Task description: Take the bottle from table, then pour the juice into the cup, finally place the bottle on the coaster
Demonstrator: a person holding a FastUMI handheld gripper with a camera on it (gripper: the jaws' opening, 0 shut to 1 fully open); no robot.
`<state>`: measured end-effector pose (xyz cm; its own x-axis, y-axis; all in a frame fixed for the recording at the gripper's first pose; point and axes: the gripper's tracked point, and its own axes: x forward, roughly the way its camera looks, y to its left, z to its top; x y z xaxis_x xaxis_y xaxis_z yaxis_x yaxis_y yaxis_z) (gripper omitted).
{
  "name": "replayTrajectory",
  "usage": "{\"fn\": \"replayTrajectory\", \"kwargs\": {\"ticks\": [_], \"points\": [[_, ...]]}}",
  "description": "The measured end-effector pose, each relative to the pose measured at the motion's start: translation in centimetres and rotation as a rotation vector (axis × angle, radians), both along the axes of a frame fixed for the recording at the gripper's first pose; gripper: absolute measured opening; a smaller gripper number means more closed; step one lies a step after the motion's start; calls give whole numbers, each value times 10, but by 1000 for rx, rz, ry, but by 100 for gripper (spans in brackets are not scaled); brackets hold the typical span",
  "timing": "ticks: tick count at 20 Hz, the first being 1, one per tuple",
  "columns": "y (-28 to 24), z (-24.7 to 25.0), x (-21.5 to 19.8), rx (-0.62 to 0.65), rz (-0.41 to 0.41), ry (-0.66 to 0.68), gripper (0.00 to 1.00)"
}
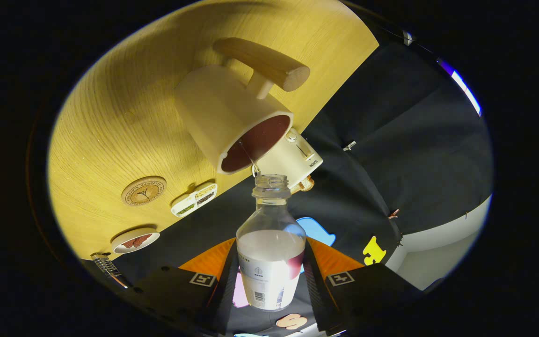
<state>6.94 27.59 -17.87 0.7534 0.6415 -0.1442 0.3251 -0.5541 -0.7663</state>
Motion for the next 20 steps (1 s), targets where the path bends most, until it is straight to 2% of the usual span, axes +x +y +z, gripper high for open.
{"fn": "replayTrajectory", "kwargs": {"ticks": [14,16,20], "points": [[4,2,2,3,1,10,71],[-1,-2,2,64,-36,63,71],[-19,-16,-3,284,-209,264,71]]}}
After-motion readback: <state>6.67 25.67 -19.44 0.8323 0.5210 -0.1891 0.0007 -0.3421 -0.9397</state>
